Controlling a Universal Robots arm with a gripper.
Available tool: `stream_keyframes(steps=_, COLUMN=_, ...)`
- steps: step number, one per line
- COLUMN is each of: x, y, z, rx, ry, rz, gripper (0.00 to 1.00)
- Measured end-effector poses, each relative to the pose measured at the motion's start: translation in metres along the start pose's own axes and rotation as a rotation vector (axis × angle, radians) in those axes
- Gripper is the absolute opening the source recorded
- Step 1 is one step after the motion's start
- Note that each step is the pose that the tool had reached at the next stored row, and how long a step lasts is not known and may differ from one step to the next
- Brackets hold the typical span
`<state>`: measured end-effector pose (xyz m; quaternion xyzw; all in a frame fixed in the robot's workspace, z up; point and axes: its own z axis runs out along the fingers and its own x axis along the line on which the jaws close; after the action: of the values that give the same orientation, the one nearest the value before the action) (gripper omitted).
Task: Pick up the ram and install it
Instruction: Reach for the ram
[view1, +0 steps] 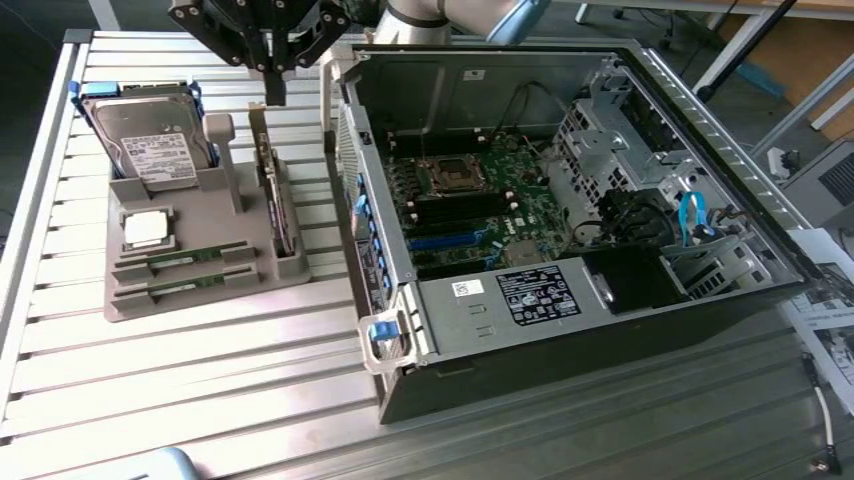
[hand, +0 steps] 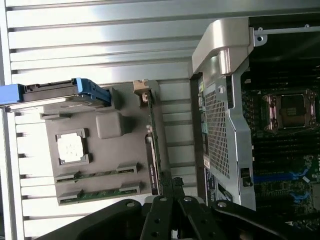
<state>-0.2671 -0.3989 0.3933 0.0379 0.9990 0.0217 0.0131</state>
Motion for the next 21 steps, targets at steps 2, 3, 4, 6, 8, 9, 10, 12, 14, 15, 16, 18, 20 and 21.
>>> stream_keyframes(steps=2, x=0.005, y=-0.0004, z=-0.0001, rx=0.0000, ry=0.0000, rz=0.000, gripper=0.11)
stream_keyframes(steps=3, x=0.009, y=-0.0007, z=-0.0002, rx=0.0000, ry=-0.0001, rz=0.000, gripper=0.11)
stream_keyframes(steps=4, x=0.012, y=-0.0009, z=-0.0003, rx=0.0001, ry=0.0000, rz=0.000, gripper=0.11)
stream_keyframes(steps=6, x=0.017, y=-0.0013, z=-0.0004, rx=0.0001, ry=0.0000, rz=0.000, gripper=0.11)
stream_keyframes(steps=8, x=0.023, y=-0.0017, z=-0.0006, rx=0.0001, ry=0.0000, rz=0.000, gripper=0.11)
stream_keyframes(steps=9, x=0.025, y=-0.0019, z=-0.0006, rx=0.0000, ry=0.0000, rz=0.000, gripper=0.11)
stream_keyframes(steps=10, x=0.028, y=-0.0021, z=-0.0007, rx=0.0000, ry=0.0000, rz=0.000, gripper=0.11)
stream_keyframes(steps=12, x=0.033, y=-0.0025, z=-0.0009, rx=0.0001, ry=0.0000, rz=0.000, gripper=0.11)
stream_keyframes(steps=14, x=0.038, y=-0.0029, z=-0.0010, rx=0.0001, ry=0.0001, rz=0.000, gripper=0.11)
stream_keyframes(steps=15, x=0.041, y=-0.0031, z=-0.0011, rx=0.0001, ry=0.0001, rz=0.000, gripper=0.11)
stream_keyframes(steps=16, x=0.044, y=-0.0033, z=-0.0011, rx=0.0001, ry=0.0001, rz=0.000, gripper=0.11)
stream_keyframes(steps=18, x=0.049, y=-0.0037, z=-0.0012, rx=0.0000, ry=0.0000, rz=0.000, gripper=0.11)
stream_keyframes(steps=20, x=0.054, y=-0.0040, z=-0.0014, rx=0.0002, ry=0.0001, rz=0.000, gripper=0.11)
stream_keyframes(steps=21, x=0.056, y=-0.0042, z=-0.0015, rx=0.0001, ry=0.0001, rz=0.000, gripper=0.11)
